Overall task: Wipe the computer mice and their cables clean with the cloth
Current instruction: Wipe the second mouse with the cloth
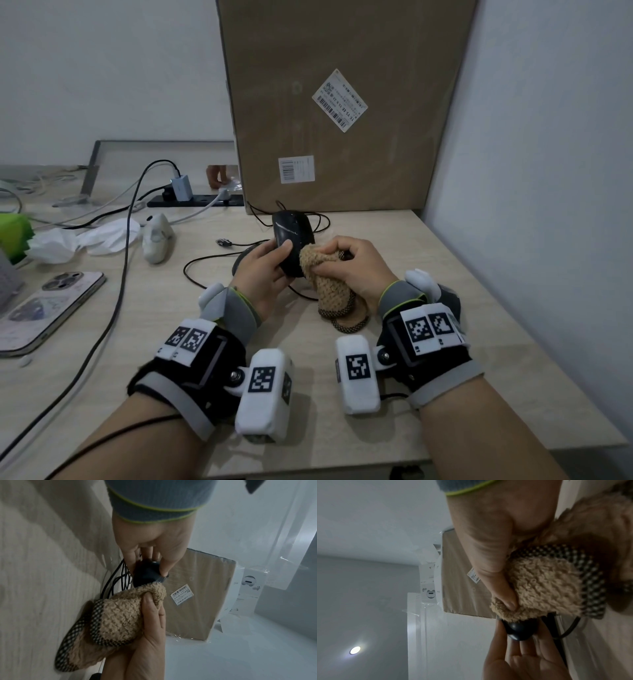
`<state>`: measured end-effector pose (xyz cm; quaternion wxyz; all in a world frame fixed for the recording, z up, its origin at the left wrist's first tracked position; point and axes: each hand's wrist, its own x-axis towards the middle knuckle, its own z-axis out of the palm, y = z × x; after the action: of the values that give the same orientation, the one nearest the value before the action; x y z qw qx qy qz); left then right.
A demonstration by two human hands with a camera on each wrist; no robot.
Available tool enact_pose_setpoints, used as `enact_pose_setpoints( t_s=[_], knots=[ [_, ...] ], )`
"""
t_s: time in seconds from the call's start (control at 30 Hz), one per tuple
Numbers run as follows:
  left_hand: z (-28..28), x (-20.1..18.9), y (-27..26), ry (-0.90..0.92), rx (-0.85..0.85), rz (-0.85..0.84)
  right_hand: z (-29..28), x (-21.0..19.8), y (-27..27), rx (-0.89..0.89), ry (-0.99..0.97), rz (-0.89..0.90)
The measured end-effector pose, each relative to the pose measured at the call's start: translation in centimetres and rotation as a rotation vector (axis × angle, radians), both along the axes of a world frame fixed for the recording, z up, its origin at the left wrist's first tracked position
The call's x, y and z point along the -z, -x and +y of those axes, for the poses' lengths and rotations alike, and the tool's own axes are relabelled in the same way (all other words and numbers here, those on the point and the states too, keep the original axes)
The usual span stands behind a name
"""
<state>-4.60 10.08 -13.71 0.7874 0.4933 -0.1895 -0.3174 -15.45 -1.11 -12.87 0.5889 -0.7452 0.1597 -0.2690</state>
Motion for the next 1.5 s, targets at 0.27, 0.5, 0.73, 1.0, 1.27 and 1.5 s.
enact_pose_setpoints(
  t_s=[0.27,0.5,0.73,1.0,1.27,1.5],
  knots=[
    [-0.3,0.1,-0.2,-0.008,-0.016,0.049,0.1,0.0,0.2,0.012,0.032,0.015],
    [-0.2,0.2,-0.1,-0.052,0.046,-0.011,-0.1,-0.2,0.2,0.105,0.038,-0.038],
    [0.0,-0.2,1.0,-0.182,0.118,-0.179,-1.2,-0.2,0.1,0.276,0.062,-0.100],
    [0.1,-0.2,1.5,-0.272,0.215,-0.273,-2.4,0.1,0.1,0.442,-0.031,-0.138],
    [-0.1,0.0,0.6,-0.253,0.037,-0.182,-1.4,-0.1,0.0,0.278,0.062,-0.120],
    [0.3,-0.1,1.0,-0.326,0.187,-0.287,-2.0,-0.1,0.3,0.363,0.090,-0.073]
  ],
)
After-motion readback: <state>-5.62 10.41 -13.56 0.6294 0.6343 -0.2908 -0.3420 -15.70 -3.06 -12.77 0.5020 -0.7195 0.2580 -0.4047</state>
